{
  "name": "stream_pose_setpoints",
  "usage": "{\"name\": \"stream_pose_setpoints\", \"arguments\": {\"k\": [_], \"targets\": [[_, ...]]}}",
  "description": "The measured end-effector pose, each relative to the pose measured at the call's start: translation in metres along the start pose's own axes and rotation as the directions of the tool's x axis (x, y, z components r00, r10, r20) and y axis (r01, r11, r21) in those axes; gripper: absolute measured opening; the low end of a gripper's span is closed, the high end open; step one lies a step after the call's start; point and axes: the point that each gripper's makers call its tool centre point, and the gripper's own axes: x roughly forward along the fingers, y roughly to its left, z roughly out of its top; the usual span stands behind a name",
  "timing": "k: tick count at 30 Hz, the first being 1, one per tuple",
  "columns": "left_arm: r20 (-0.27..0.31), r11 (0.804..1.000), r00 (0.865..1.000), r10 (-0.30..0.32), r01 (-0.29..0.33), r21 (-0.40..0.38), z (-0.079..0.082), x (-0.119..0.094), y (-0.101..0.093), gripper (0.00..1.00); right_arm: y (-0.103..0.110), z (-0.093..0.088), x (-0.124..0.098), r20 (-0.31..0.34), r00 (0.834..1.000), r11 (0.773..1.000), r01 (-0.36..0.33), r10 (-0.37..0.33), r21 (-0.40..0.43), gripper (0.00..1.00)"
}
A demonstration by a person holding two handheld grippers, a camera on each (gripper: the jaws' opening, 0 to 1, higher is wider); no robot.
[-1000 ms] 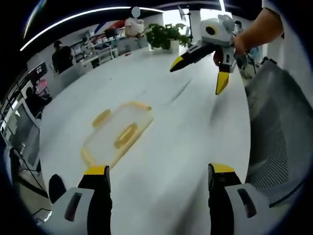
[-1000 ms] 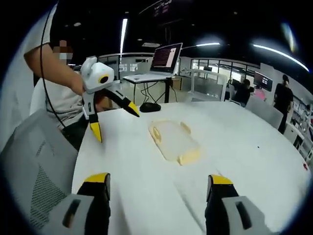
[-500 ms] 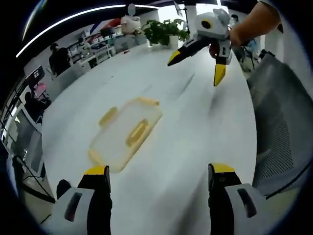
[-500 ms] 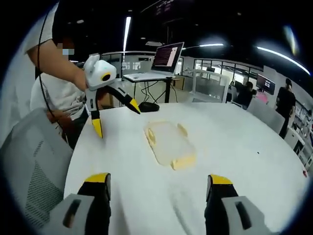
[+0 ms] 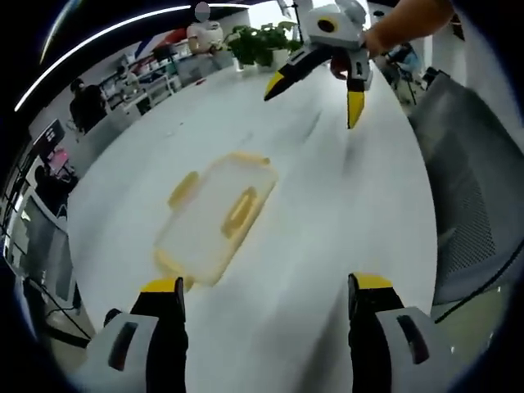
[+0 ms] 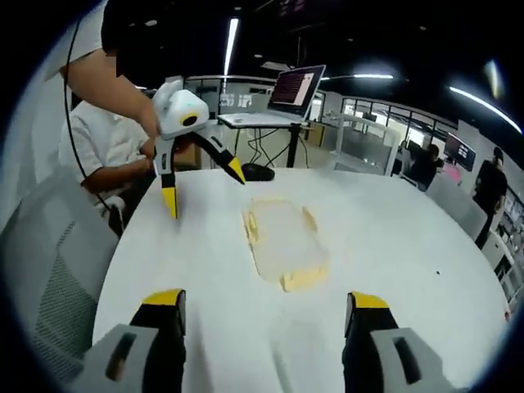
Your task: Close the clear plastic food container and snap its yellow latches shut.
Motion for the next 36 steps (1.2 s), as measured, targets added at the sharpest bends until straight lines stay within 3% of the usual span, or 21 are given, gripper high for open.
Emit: {"name": "stream_pose_setpoints", "arguments": {"k": [14, 23, 36], "targets": [[-0.042, 0.996, 0.998, -0.04, 0.044, 0.084, -0.003, 0.01, 0.016, 0.79, -0.007, -0.008, 0.017, -0.095, 0.994, 0.995, -0.057, 0.05, -0.076, 0.81], [-0.083, 0.99, 0.995, -0.053, 0.063, 0.128, -0.011, 0.01, 0.032, 0.77, -0.015, -0.007, 0.026, -0.117, 0.991, 0.993, -0.078, 0.068, -0.084, 0.8], [-0.162, 0.969, 0.985, -0.06, 0.096, 0.228, -0.022, 0.013, 0.055, 0.75, -0.027, -0.01, 0.034, -0.168, 0.982, 0.989, -0.107, 0.089, -0.102, 0.78]]}}
